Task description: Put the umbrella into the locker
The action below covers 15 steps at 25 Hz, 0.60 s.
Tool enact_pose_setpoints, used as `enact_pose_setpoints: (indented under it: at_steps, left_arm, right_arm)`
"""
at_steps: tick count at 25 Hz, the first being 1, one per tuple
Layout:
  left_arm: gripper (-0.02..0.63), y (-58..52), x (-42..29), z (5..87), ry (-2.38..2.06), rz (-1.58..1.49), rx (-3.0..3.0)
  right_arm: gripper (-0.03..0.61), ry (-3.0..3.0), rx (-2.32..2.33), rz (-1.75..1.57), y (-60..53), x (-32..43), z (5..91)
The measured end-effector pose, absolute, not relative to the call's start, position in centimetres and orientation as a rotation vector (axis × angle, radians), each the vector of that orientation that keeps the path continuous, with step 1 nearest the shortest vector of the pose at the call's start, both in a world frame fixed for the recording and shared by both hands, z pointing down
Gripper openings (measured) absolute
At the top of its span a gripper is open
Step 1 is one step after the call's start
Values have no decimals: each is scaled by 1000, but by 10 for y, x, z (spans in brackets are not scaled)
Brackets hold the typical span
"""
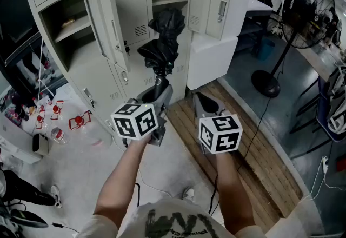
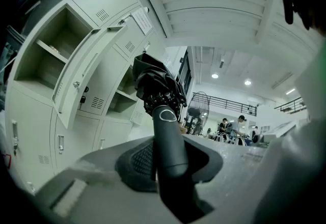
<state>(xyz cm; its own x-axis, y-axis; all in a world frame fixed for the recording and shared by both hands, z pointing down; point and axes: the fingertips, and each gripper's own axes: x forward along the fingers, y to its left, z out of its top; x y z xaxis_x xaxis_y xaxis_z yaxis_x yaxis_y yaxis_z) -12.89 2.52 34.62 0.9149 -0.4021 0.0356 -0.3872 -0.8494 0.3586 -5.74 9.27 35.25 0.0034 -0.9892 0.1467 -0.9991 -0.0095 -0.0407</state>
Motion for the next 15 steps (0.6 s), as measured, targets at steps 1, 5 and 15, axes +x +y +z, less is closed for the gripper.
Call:
enact_pose_setpoints:
  at_steps: [1, 5, 15]
  left_arm:
    - [114, 27, -124, 345, -582, -60, 2712]
    - [114, 31, -105, 342, -598, -75, 2706]
    - [114, 34, -68, 340, -698, -80, 2678]
  right_arm:
    - [-2, -2161, 2167, 198, 94, -53, 352]
    - [-2, -2182, 2155, 181, 98, -34, 350]
    - [-2, -2276, 2081, 207, 99, 6, 348]
